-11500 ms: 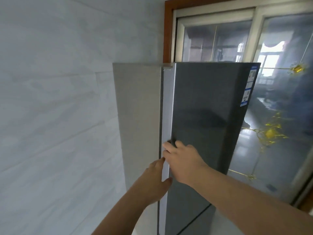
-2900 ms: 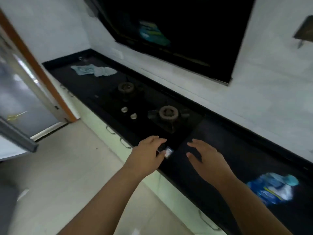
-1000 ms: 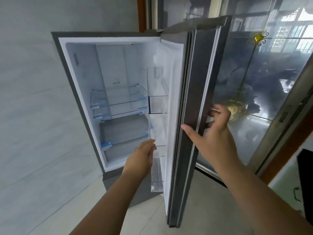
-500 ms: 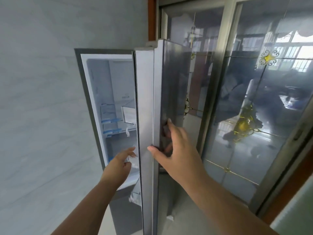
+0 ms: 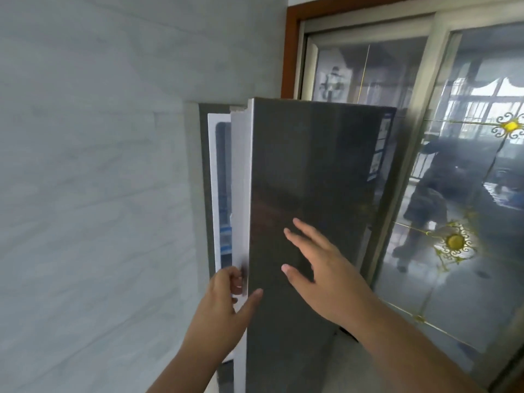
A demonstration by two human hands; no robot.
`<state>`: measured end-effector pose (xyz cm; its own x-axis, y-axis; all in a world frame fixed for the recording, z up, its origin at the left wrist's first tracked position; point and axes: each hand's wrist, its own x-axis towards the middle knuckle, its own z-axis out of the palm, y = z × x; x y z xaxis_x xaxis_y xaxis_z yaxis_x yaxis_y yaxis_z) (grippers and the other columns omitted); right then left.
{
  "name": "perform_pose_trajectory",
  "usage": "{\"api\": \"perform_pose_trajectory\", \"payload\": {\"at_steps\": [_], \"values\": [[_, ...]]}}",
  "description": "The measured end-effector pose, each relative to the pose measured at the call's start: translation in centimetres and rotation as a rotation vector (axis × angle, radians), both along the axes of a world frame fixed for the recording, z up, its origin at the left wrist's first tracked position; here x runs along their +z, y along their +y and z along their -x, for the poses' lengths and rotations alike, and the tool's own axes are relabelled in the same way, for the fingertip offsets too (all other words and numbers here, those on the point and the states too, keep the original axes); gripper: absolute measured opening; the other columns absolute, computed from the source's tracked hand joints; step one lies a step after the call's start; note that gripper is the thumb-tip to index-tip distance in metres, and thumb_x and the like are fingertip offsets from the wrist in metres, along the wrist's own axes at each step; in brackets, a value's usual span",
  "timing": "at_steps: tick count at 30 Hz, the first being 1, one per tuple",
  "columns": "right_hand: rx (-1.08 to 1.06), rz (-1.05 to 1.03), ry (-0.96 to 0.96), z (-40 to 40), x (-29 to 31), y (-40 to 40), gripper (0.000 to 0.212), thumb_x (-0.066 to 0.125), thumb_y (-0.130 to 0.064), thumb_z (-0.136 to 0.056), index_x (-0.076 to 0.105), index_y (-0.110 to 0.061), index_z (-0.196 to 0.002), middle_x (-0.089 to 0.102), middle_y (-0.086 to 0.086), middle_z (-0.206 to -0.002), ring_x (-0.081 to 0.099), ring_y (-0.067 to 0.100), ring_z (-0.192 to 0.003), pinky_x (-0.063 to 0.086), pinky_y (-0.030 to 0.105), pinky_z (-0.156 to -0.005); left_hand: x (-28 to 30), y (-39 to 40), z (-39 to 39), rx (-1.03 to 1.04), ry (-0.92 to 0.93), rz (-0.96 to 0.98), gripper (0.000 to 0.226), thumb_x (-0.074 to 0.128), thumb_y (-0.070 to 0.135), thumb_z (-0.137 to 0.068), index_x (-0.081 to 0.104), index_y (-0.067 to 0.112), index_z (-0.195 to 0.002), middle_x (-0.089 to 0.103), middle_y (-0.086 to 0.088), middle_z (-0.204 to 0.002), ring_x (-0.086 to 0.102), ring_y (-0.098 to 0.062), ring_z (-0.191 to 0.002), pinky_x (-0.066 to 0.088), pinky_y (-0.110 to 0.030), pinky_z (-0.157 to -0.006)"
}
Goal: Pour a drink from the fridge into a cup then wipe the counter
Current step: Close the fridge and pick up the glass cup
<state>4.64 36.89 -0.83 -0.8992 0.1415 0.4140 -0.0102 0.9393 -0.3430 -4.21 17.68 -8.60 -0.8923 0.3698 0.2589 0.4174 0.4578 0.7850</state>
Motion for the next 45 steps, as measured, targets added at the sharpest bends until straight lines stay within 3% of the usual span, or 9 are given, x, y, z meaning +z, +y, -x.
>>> {"api": "perform_pose_trajectory", "payload": {"at_steps": [6, 11, 14, 21, 27, 30, 32, 37, 45], "values": [[-0.079, -0.123, -0.091, 5.4, 0.3, -1.7, 0.069, 0.051, -0.05, -0.105, 0.017, -0.044, -0.164, -0.009, -0.03, -0.171, 0.035, 0.009, -0.152, 0.05, 0.028, -0.104, -0.3, -1.2, 6.9, 0.043, 0.08, 0.145, 0.019, 0.063, 0.046, -0.1, 0.051, 0.032, -0.096, 0.06, 0.014, -0.094, 0.062, -0.007, -0.084, 0.051, -0.021, -0.075], [-0.12, -0.173, -0.194, 9.3, -0.4, -2.9, 0.075, 0.05, -0.05, -0.104, 0.007, -0.043, -0.166, -0.013, -0.028, -0.171, 0.044, 0.012, -0.146, 0.054, 0.028, -0.094, -0.4, -1.4, 11.0, 0.08, 0.086, 0.156, 0.018, 0.058, 0.039, -0.105, 0.049, 0.025, -0.098, 0.06, 0.005, -0.101, 0.062, -0.018, -0.085, 0.052, -0.033, -0.075], [-0.141, -0.175, -0.256, 11.8, -0.9, -3.5, 0.079, 0.05, -0.049, -0.103, 0.003, -0.041, -0.166, -0.005, -0.026, -0.172, 0.043, 0.017, -0.147, 0.056, 0.034, -0.097, 0.6, -1.6, 13.8, 0.073, 0.068, 0.204, 0.017, 0.054, 0.034, -0.107, 0.045, 0.022, -0.099, 0.057, 0.002, -0.103, 0.056, -0.019, -0.086, 0.043, -0.031, -0.074], [-0.207, -0.194, -0.302, 15.1, -2.2, -4.7, 0.075, 0.049, -0.047, -0.103, 0.009, -0.038, -0.166, -0.01, -0.016, -0.174, 0.061, 0.02, -0.127, 0.059, 0.032, -0.075, 1.1, -1.6, 17.2, 0.023, 0.066, 0.271, 0.018, 0.05, 0.031, -0.109, 0.042, 0.018, -0.099, 0.054, -0.002, -0.105, 0.051, -0.021, -0.085, 0.039, -0.031, -0.073], [-0.214, -0.183, -0.291, 15.6, -2.6, -5.1, 0.075, 0.049, -0.047, -0.104, 0.01, -0.035, -0.167, -0.011, -0.011, -0.175, 0.063, 0.021, -0.127, 0.059, 0.032, -0.081, 0.3, -1.5, 17.5, 0.031, 0.088, 0.24, 0.017, 0.051, 0.033, -0.109, 0.046, 0.018, -0.103, 0.059, -0.003, -0.107, 0.053, -0.019, -0.084, 0.041, -0.029, -0.073], [-0.198, -0.035, -0.277, 14.3, -2.7, -4.2, 0.076, 0.052, -0.049, -0.103, 0.012, -0.038, -0.166, 0.004, -0.016, -0.175, 0.041, 0.015, -0.15, 0.05, 0.037, -0.102, 0.0, -1.5, 17.4, 0.039, 0.107, 0.227, 0.019, 0.053, 0.034, -0.108, 0.051, 0.015, -0.108, 0.062, -0.007, -0.109, 0.059, -0.025, -0.088, 0.042, -0.033, -0.074], [-0.236, 0.077, -0.251, 13.0, -3.2, -3.6, 0.066, 0.051, -0.05, -0.103, 0.028, -0.036, -0.163, 0.021, -0.015, -0.172, 0.033, 0.01, -0.154, 0.04, 0.039, -0.116, -0.3, -1.6, 17.0, 0.079, 0.084, 0.181, 0.021, 0.056, 0.035, -0.106, 0.054, 0.015, -0.111, 0.064, -0.009, -0.112, 0.063, -0.03, -0.092, 0.045, -0.035, -0.076], [-0.347, 0.169, -0.19, 8.8, -6.1, -1.5, 0.042, 0.055, -0.049, -0.102, 0.062, -0.032, -0.14, 0.053, -0.011, -0.154, 0.05, 0.014, -0.142, 0.042, 0.036, -0.114, -2.1, -0.6, 12.9, 0.131, 0.125, -0.023, 0.032, 0.062, 0.024, -0.102, 0.049, 0.016, -0.13, 0.057, -0.006, -0.131, 0.068, -0.028, -0.095, 0.056, -0.04, -0.078], [-0.726, 0.342, -0.232, -4.0, -13.0, 5.2, 0.034, 0.063, -0.039, -0.1, 0.07, -0.029, -0.131, 0.066, -0.007, -0.138, 0.062, 0.016, -0.125, 0.044, 0.031, -0.111, -7.0, 7.7, 7.3, -0.421, 0.071, 0.318, 0.029, 0.061, 0.025, -0.101, 0.062, 0.021, -0.13, 0.059, -0.004, -0.133, 0.061, -0.027, -0.12, 0.046, -0.036, -0.098]]}}
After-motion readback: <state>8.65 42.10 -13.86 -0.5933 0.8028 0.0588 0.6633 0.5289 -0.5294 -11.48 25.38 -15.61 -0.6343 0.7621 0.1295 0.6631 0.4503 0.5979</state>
